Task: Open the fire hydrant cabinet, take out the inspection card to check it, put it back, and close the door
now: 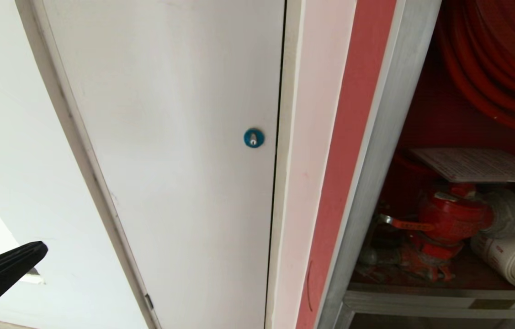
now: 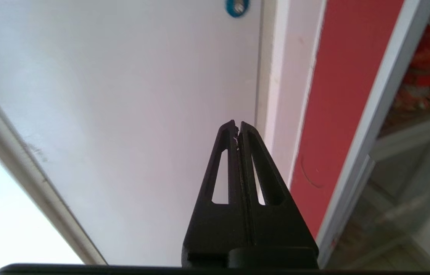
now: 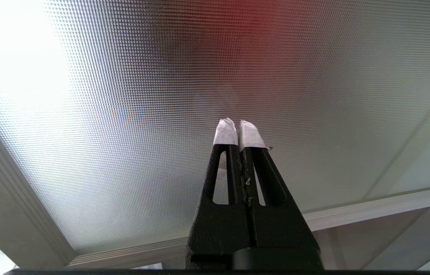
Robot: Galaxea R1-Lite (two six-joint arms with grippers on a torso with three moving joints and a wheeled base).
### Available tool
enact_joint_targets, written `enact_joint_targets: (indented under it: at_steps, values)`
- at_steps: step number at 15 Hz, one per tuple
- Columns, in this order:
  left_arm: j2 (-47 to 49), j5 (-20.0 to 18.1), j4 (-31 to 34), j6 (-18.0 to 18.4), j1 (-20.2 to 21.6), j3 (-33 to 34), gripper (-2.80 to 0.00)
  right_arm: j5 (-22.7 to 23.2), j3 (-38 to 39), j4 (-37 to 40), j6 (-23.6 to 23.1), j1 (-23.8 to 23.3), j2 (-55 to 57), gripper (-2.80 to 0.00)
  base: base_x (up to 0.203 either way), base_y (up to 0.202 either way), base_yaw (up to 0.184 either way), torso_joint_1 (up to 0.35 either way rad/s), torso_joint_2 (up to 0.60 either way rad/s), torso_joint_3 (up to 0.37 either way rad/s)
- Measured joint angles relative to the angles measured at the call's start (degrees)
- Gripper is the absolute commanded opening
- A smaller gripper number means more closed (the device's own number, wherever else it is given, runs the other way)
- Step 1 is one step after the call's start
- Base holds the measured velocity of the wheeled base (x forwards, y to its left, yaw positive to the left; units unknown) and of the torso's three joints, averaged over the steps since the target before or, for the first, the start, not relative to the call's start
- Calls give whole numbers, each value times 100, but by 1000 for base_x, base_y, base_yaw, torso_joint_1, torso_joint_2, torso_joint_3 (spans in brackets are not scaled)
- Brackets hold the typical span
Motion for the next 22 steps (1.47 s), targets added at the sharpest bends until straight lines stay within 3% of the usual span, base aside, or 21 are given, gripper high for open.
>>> enact_joint_targets:
  at_steps: [6,9,16,18,22]
  values:
    - [-1439,597,24,-134,45,673,-280,0,0,0,0,0,0,-280,0,0,0,0,0,0]
    - [-2044,717,62,-131,41,995,-280,0,0,0,1,0,0,-280,0,0,0,0,0,0]
    - [-3610,770,1537,-109,12,1139,-280,0,0,-1,1,0,0,-280,0,0,0,0,0,0]
    - [-3819,1048,1687,-98,6,1191,-280,0,0,0,1,0,0,-280,0,0,0,0,0,0]
    - [-3954,2038,1756,238,6,1278,-280,0,0,0,4,0,0,-280,0,0,0,0,0,0]
